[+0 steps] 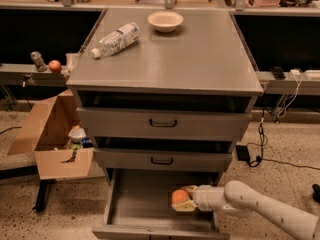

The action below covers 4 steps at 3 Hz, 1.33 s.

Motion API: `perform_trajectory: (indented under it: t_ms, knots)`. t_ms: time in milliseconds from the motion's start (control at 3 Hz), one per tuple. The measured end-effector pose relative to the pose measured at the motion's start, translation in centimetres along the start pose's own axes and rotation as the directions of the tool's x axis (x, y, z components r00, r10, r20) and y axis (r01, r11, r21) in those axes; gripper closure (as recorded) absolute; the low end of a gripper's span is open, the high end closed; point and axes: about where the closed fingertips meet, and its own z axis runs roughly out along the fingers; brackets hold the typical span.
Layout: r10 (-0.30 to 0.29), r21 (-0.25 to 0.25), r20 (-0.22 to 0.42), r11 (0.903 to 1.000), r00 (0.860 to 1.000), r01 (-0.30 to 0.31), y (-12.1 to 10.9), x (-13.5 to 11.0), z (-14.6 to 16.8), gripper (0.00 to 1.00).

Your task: Place orange into bottom drawer

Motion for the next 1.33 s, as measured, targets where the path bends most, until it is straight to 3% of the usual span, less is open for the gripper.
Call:
perform_trajectory:
  t_ms: [667,1333]
  knots:
    - [0.033,0.048,-0.033,0.9984,0.999,-0.031,-2.8,2.9,4.6,1.00]
    - [0.091,0.039,-0.040,0.9953,0.995,-0.089,-4.5,5.3,8.3,1.00]
